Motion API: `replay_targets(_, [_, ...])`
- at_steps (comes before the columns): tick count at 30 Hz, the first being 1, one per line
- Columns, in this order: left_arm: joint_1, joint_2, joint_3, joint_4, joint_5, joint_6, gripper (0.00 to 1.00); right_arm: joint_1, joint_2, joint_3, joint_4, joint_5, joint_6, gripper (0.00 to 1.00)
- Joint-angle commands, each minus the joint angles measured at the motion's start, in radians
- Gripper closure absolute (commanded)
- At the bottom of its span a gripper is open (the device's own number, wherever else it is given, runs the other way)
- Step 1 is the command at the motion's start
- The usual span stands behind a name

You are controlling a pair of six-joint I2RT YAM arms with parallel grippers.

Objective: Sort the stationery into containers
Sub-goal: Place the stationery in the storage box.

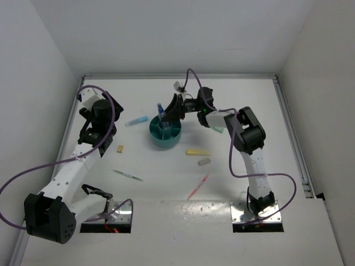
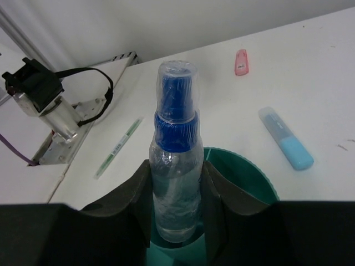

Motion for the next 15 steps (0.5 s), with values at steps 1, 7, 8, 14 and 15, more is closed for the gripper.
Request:
replay_targets(1, [-0.005,0.010,0.015,0.004,-0.003,-0.022,0.19,0.006,-0.008,-0.008,0.059,-0.015,-0.048,0.65])
replay_targets(7, [-0.005,0.070,0.029,-0.057,-0.030,-0.136,0.12,0.006,-0.027,-0.037,0.059,-0.015,-0.059,0.61])
replay_targets(8, [-0.005,0.112,0.041,-0.118,-0.043,-0.169,0.12,0.006,-0.028,-0.037,0.059,-0.015,-0.059,0.60])
replay_targets(14, [-0.005,0.312,0.196,-0.359,-0.101,-0.387,0.25,0.006,-0.072,-0.068,0.024,-0.015,-0.106,0.57])
replay_targets(15, [-0.005,0.335,0.209,-0.405,-0.101,-0.421,0.28,-0.003,-0.083,-0.077,0.012,-0.015,-0.106,0.57])
